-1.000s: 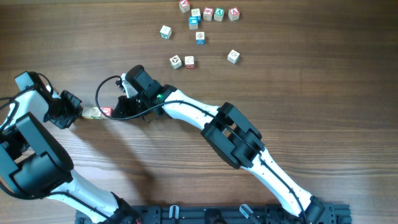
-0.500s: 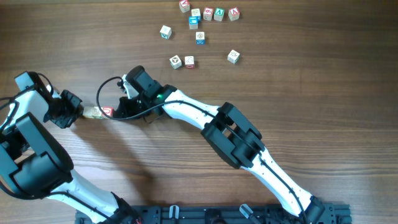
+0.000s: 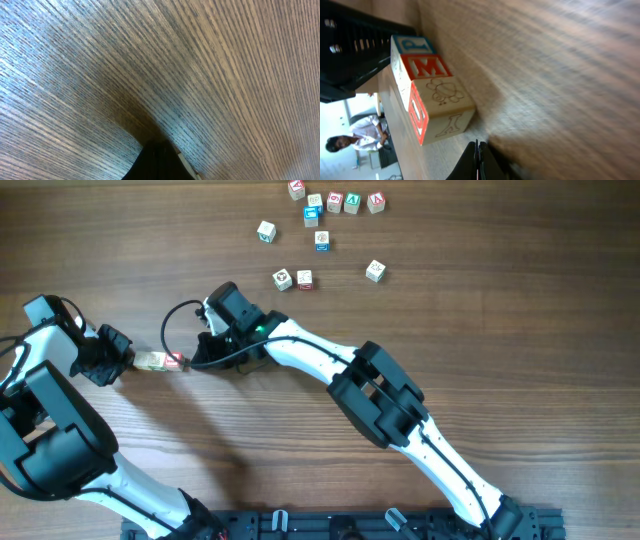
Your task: Form a horizontal line
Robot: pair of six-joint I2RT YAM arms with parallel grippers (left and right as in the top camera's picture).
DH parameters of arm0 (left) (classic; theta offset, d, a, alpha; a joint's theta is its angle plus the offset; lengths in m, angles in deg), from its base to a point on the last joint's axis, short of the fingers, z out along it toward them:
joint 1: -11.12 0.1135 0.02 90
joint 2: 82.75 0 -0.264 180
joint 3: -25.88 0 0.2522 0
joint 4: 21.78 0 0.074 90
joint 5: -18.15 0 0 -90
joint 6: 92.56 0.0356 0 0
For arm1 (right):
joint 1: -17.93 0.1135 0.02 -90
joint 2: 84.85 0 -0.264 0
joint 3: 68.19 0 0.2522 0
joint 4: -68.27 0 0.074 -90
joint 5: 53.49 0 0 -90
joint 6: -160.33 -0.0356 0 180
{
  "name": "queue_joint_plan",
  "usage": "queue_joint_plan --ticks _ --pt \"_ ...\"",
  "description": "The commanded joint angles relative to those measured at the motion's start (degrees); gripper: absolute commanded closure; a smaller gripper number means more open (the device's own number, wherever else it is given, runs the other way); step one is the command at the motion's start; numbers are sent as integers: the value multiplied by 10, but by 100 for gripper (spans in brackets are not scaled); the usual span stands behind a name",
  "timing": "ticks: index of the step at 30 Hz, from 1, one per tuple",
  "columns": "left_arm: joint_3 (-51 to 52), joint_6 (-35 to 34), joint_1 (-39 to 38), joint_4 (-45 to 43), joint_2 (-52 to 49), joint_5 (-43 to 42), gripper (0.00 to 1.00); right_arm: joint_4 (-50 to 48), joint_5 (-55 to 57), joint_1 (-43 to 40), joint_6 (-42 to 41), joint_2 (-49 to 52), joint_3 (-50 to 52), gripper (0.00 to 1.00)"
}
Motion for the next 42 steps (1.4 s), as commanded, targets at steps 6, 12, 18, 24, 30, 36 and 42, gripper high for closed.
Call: queue_joint_plan --ticks 6,12,18,24,30,36,42 --pt "5 -3 0 -8 4 6 96 45 57 -49 16 1 -51 95" --pt "5 -3 0 -17 4 37 96 128 156 -51 64 1 -132 95" --pt "4 -3 0 -32 6 45 96 208 210 -56 74 1 -142 95" --pt "-26 42 -1 -29 49 34 96 301 220 -98 75 1 -142 95" --pt "-45 104 -13 -28 136 -52 96 368 206 -152 77 1 -142 95" --pt "-45 170 -68 -1 205 -73 96 407 170 -173 128 1 -142 95" --pt "-45 217 -137 61 217 -73 96 443 165 -172 162 0 -142 95"
